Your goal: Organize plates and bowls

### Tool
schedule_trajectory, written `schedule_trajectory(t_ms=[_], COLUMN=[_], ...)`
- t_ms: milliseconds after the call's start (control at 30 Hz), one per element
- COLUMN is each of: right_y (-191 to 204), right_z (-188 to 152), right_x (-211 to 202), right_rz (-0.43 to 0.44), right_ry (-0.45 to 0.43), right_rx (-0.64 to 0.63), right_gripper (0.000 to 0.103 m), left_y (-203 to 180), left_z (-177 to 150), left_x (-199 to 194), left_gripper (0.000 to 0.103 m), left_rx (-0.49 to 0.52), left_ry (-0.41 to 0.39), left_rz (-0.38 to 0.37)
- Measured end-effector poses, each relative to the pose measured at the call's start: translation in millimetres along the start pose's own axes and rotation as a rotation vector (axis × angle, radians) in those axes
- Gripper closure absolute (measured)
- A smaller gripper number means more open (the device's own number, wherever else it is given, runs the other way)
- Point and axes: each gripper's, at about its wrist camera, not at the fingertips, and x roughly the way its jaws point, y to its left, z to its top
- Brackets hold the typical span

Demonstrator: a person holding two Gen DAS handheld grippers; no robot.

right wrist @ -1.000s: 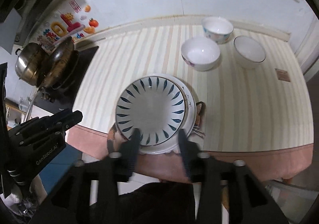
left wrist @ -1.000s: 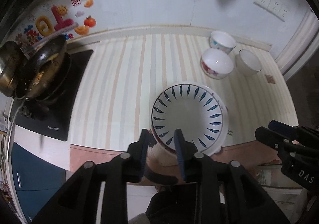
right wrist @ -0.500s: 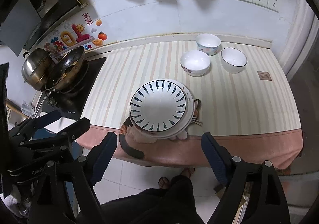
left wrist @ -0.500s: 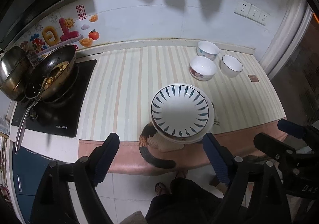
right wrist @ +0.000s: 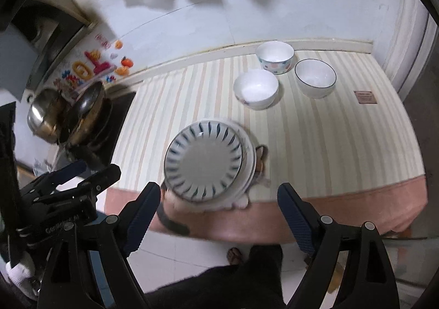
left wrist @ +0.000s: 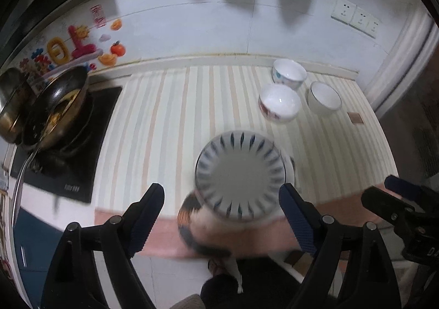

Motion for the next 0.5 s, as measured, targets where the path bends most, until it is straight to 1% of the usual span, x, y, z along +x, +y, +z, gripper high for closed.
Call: schedule_trajectory(t_ms=[100, 167, 233, 333, 367, 400, 467, 500], right_y=[-32, -54, -74, -103, -111, -119, -130, -135], right_z=[33, 59, 84, 122, 133, 143, 160, 166], right_x=[29, 53, 81, 129, 146, 163, 195, 210], right_rz=[0.007, -0.002, -0.013, -0.008, -0.001, 0.002, 0.022, 0.027], right_ry=[0.002, 0.005, 0.022, 0.061, 0.079, 0.095, 0.138, 0.160], right_rx=[0.041, 0.056, 0.068, 0.093, 0.099, 0.107, 0.120, 0.131], right_gripper=[0.014, 0.014, 0.014, 0.014, 0.014, 0.016, 0.026, 0.034], left_y=[-8, -15, -19, -28, -31, -36, -43, -48], left_z=[31, 59, 79, 111, 118, 128, 137, 142], left_x=[33, 67, 96, 150, 165, 188, 219, 235], left_gripper=[0.018, 0.017, 0.017, 0.019, 0.030, 0.046, 0.060, 0.061], left_rx=[0.003, -0.001, -0.005, -0.023, -0.027, -0.030, -0.031, -0.030], left_ry=[0.016, 0.036, 0.063, 0.127, 0.149, 0.181, 0.232, 0.259], left_rz=[0.004, 0.009, 0.009, -0.032, -0.041, -0.045, -0.052, -0.058])
